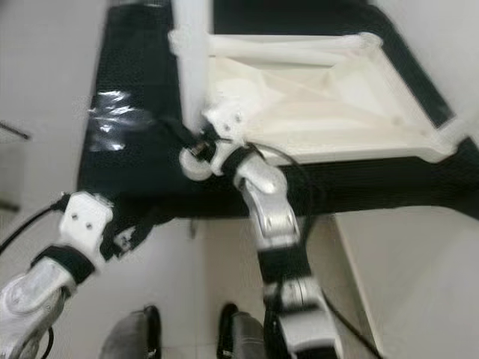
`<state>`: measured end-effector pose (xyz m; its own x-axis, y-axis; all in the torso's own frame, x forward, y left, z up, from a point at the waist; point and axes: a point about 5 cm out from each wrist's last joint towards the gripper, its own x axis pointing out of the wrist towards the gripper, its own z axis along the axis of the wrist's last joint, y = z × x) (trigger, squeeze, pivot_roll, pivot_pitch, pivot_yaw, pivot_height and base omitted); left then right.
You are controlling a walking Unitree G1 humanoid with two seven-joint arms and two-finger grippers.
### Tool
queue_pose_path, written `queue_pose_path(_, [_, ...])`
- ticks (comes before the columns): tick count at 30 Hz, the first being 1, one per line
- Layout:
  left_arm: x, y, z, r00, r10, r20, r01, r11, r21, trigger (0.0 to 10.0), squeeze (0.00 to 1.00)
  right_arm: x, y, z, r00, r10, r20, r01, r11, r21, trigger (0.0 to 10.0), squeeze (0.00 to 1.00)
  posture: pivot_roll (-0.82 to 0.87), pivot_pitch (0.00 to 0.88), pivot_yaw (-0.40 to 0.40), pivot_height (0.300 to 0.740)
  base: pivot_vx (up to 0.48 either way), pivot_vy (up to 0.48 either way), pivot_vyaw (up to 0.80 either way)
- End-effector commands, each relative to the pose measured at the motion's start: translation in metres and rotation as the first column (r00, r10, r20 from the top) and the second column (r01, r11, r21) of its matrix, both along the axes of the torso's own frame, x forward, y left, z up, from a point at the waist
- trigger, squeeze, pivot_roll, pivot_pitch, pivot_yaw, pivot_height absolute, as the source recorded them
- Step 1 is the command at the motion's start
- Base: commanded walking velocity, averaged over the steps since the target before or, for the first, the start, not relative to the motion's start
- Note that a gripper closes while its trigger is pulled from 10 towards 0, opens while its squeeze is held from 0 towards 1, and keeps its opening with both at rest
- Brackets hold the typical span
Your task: Building children table
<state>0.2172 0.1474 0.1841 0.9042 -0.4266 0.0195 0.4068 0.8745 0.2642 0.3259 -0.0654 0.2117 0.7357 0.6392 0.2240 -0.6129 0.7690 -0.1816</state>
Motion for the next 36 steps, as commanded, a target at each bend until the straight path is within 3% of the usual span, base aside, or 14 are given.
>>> queue_pose_path(1, [-0.002,-0.003,-0.001,1.0,-0.025,-0.017,0.024,1.0,-0.01,10.0,0.0,-0.003,-0.002,-0.052,0.974,-0.041,-0.222,0.011,0.991,-0.136,0.0,0.0,0.1,0.326,-0.125,0.74,0.0,0.0,0.0])
queue_pose_path(5, [0.0,-0.004,-0.001,1.0,-0.029,-0.012,0.029,1.0,-0.009,10.0,0.0,0.005,0.007,-0.046,0.982,-0.007,-0.19,-0.019,0.991,-0.135,0.0,0.0,0.11,0.318,-0.138,0.74,0.0,0.0,0.0])
queue_pose_path(6, [0.001,-0.005,-0.001,1.0,-0.03,-0.006,0.03,1.0,-0.005,10.0,0.0,0.015,0.01,-0.038,0.986,0.041,-0.162,-0.064,0.989,-0.136,10.0,0.0,0.11,0.312,-0.138,0.74,0.0,0.0,0.0])
queue_pose_path(10, [0.002,-0.003,0.0,1.0,-0.022,-0.003,0.022,1.0,-0.003,10.0,0.0,0.017,0.013,-0.034,0.982,0.098,-0.16,-0.124,0.979,-0.163,10.0,0.0,0.11,0.312,-0.138,0.74,0.0,0.0,0.0])
queue_pose_path(11, [0.002,-0.003,0.0,1.0,-0.021,-0.002,0.021,1.0,-0.003,10.0,0.0,0.018,0.014,-0.03,0.98,0.12,-0.158,-0.145,0.977,-0.155,10.0,1.0,0.11,0.309,-0.138,0.74,0.0,0.0,0.0])
queue_pose_path(15, [0.002,-0.004,-0.001,1.0,-0.025,-0.004,0.025,1.0,-0.002,10.0,0.0,0.02,0.014,0.003,0.96,0.273,-0.068,-0.28,0.95,-0.135,10.0,1.0,0.12,0.308,-0.14,0.74,0.0,0.0,0.0])
queue_pose_path(16, [0.002,-0.004,-0.001,1.0,-0.024,-0.005,0.024,1.0,-0.002,10.0,0.0,0.02,0.014,0.009,0.943,0.329,-0.058,-0.334,0.933,-0.136,10.0,0.12,0.12,0.306,-0.141,0.74,0.0,0.0,0.0])
queue_pose_path(17, [0.002,-0.004,-0.001,1.0,-0.024,-0.005,0.024,1.0,-0.002,10.0,0.0,0.019,0.013,0.013,0.93,0.362,-0.055,-0.367,0.92,-0.136,10.0,0.12,0.12,0.306,-0.141,0.74,0.0,0.0,0.0])
queue_pose_path(18, [0.002,-0.004,0.0,1.0,-0.022,-0.005,0.022,1.0,-0.001,10.0,0.0,0.021,0.012,0.021,0.906,0.42,-0.042,-0.422,0.894,-0.15,10.0,0.0,0.13,0.307,-0.141,0.74,0.0,0.0,0.0])
queue_pose_path(22, [0.002,-0.003,0.0,1.0,-0.018,-0.005,0.018,1.0,0.001,10.0,0.0,0.023,0.009,0.031,0.85,0.525,-0.028,-0.52,0.83,-0.204,10.0,0.0,0.14,0.307,-0.145,0.74,0.0,0.0,0.0])
queue_pose_path(24, [0.001,-0.002,0.0,1.0,-0.011,-0.004,0.011,1.0,0.001,10.0,0.0,0.025,0.006,0.036,0.774,0.63,-0.061,-0.622,0.741,-0.254,10.0,0.0,0.15,0.309,-0.153,0.74,0.0,0.0,0.0])
queue_pose_path(32, [-0.001,-0.004,-0.002,1.0,-0.011,-0.013,0.011,1.0,-0.001,10.0,0.0,0.035,0.002,0.045,0.711,0.693,-0.12,-0.695,0.666,-0.27,10.0,0.0,0.15,0.311,-0.156,0.74,0.0,0.0,0.0])
queue_pose_path(33, [-0.001,-0.004,-0.003,1.0,-0.012,-0.014,0.012,1.0,-0.001,10.0,0.0,0.037,0.001,0.046,0.71,0.693,-0.125,-0.698,0.666,-0.264,2.9,0.0,0.15,0.312,-0.157,0.74,0.0,0.0,0.0])
queue_pose_path(36, [-0.002,-0.005,-0.003,1.0,-0.012,-0.015,0.012,1.0,-0.002,10.0,0.0,0.039,-0.001,0.047,0.708,0.693,-0.137,-0.701,0.666,-0.254,0.0,0.0,0.15,0.312,-0.159,0.74,0.0,0.0,0.0])
